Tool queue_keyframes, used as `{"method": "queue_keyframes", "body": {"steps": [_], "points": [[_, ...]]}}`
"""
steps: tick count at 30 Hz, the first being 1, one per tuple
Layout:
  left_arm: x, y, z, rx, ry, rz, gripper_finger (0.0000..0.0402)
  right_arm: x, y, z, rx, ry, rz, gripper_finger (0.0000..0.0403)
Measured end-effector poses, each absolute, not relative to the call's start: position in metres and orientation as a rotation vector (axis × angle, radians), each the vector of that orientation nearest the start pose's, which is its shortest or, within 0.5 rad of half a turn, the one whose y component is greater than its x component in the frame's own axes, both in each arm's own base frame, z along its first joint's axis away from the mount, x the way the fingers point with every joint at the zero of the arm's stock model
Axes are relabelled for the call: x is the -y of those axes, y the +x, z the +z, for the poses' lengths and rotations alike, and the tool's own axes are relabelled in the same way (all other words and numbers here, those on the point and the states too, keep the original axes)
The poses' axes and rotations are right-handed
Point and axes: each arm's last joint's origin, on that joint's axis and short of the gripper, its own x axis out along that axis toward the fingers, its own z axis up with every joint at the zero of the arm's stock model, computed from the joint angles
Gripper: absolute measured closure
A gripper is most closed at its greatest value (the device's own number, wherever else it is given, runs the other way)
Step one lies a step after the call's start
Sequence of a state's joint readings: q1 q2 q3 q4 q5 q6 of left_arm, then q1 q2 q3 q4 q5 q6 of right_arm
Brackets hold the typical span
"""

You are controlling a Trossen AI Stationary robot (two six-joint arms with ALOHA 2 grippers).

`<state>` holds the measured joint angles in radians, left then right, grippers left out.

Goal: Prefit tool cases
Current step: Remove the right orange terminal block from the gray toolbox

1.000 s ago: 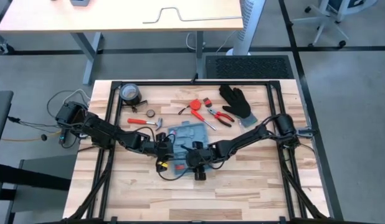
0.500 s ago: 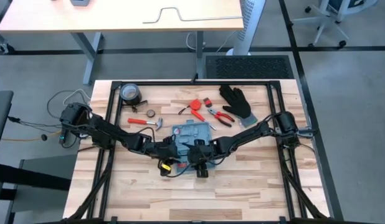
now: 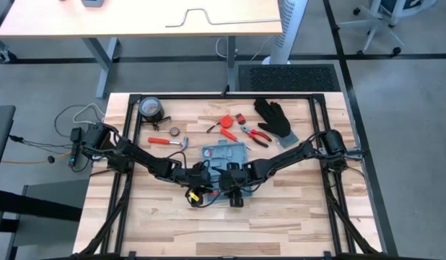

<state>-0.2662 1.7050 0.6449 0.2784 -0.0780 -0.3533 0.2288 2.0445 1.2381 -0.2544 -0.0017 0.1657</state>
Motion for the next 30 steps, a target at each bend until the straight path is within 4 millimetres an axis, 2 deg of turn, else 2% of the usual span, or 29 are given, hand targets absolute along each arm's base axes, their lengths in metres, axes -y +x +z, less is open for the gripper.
{"method": "queue_keyframes", "body": {"steps": [6,20,24,28,30], "points": [[0.072,0.285,0.111,-0.816,-0.192,-0.032,0.0315,-0.090,0.388,0.117,-1.107,0.136,0.062,0.0207],[0.065,0.287,0.110,-0.814,-0.192,-0.030,0.0315,-0.095,0.386,0.116,-1.105,0.102,0.061,0.0210],[0.064,0.287,0.110,-0.815,-0.192,-0.023,0.0315,-0.099,0.385,0.117,-1.098,0.075,0.041,0.0242],[0.063,0.287,0.110,-0.817,-0.189,-0.014,0.0315,-0.106,0.383,0.117,-1.098,0.073,0.030,0.0309],[0.063,0.286,0.109,-0.818,-0.184,-0.007,0.0315,-0.108,0.383,0.117,-1.097,0.092,0.018,0.0315]]}}
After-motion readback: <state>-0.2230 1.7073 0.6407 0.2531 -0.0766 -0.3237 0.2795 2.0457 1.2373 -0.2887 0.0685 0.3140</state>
